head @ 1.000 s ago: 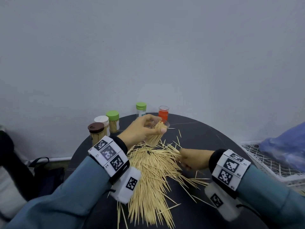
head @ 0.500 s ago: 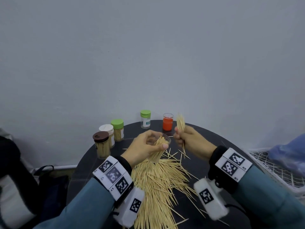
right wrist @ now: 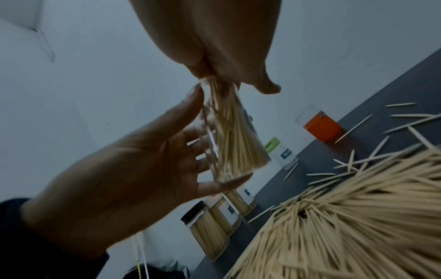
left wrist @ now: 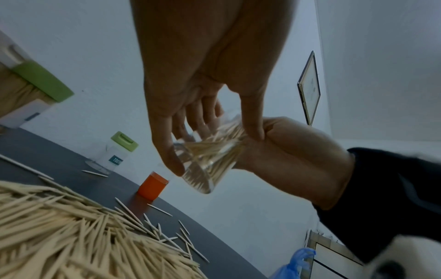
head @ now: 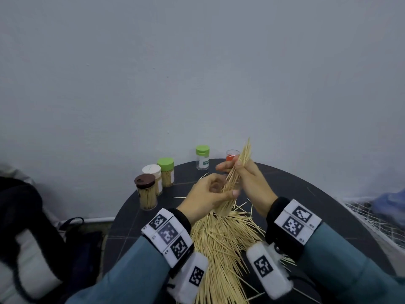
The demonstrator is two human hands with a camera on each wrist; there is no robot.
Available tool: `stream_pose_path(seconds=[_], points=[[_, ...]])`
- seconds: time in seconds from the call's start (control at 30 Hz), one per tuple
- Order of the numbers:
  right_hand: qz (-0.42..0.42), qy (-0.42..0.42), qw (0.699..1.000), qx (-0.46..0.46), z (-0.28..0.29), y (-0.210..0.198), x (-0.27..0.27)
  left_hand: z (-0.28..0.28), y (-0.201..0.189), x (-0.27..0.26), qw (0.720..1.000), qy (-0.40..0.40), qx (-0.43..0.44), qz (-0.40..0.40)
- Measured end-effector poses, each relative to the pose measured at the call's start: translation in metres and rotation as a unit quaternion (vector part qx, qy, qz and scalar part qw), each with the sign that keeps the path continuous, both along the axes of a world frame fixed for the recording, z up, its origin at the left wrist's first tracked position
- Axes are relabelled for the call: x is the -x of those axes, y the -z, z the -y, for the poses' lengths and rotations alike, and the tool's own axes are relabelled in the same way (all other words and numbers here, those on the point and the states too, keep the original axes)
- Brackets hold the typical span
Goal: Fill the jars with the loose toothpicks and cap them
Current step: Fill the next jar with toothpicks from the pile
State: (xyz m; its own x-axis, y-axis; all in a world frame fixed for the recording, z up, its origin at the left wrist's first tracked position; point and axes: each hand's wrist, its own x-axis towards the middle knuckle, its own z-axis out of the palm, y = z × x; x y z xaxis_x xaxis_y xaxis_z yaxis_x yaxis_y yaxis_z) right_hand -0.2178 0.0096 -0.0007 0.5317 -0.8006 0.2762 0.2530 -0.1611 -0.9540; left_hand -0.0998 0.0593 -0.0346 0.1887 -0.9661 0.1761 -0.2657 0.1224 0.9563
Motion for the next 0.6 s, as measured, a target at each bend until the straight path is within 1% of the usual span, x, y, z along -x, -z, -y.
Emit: stream_pose_path(seconds=[0.07, 0.23, 0.33, 0.6], points=[[-0.019, -0.011, 1.000, 0.002, -0.0034, 0.0057, 0.0021, 0.0002, -0.0012, -0.0006, 1.000, 0.003, 0.012, -0.006], [-0.065, 0.007, 0.998, 0.019, -0.0058, 0.0110, 0.0054, 0.0011, -0.0019, -0.0030, 1.000, 0.002, 0.024, 0.011], [-0.067, 0.010, 0.997, 0.024, -0.0065, 0.0105, 0.0071, 0.0003, -0.0027, -0.0025, 0.999, 0.001, 0.029, 0.017], [-0.062, 0.043, 0.997, 0.011, -0.0039, 0.0074, 0.0071, -0.0035, -0.0059, -0.0001, 0.999, 0.014, 0.028, 0.001]])
